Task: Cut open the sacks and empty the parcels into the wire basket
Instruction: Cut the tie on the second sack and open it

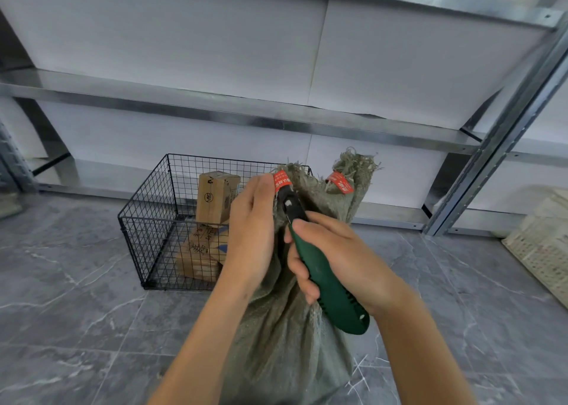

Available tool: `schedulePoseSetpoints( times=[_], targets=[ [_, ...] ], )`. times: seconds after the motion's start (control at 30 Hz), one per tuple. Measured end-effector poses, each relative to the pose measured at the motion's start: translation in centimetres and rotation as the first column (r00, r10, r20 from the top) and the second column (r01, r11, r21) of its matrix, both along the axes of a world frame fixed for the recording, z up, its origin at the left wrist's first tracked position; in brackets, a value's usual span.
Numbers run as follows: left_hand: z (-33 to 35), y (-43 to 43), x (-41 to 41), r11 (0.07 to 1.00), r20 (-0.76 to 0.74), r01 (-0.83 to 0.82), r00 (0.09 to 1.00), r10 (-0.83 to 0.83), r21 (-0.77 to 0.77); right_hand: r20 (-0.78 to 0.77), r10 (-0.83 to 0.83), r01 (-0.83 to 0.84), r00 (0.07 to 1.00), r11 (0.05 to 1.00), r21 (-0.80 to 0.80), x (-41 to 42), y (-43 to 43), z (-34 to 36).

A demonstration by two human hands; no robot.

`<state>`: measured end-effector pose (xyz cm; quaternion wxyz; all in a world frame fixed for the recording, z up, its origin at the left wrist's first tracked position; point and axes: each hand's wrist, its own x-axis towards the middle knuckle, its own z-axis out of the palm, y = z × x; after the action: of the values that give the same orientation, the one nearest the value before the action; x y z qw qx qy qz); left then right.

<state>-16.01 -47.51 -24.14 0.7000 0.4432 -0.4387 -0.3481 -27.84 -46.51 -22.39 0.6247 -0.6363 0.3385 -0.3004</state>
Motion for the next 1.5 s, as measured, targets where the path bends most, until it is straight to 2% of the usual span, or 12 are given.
schedulePoseSetpoints(
  times=[0.17, 0.6, 0.83, 0.97, 1.17, 1.37, 1.5],
  targets=[
    [-0.7, 0.0, -0.3, 0.975, -0.023, -0.212, 0.977, 0.211, -0.066, 0.156, 0.043, -0.051, 0.987, 0.998, 0.048, 1.6, 0.1, -1.5],
    [-1.7, -0.4, 0.1, 0.943, -0.035, -0.308, 0.951, 0.307, -0.124, 0.209, -0.01, 0.002, 0.978, 0.999, 0.037, 2.3, 0.0, -2.7],
    [-1.9, -0.6, 0.1, 0.925, -0.089, -0.367, 0.929, 0.359, -0.097, 0.269, -0.087, 0.072, 0.959, 0.995, 0.066, 2.9, -0.1, -3.0],
    [-2.0, -0.8, 0.0, 0.928, -0.113, -0.368, 0.926, 0.359, -0.065, 0.175, -0.051, 0.038, 0.983, 0.996, 0.077, 2.4, -0.1, -2.5],
    [-2.1, -1.6, 1.0, 0.946, -0.186, -0.322, 0.931, 0.314, -0.016, -0.067, 0.114, -0.105, 0.991, 0.986, 0.129, 1.0, -0.1, -1.6],
    [-2.5, -2.1, 1.6, 0.955, -0.229, -0.297, 0.929, 0.291, 0.009, -0.322, 0.172, -0.143, 0.931, 0.983, 0.113, -0.7, -0.4, -0.9],
    [-2.6, -2.5, 1.9, 0.959, -0.295, -0.282, 0.915, 0.276, 0.022, -0.477, 0.098, -0.103, 0.873, 0.995, 0.015, -1.4, -0.6, -0.5]
  ],
)
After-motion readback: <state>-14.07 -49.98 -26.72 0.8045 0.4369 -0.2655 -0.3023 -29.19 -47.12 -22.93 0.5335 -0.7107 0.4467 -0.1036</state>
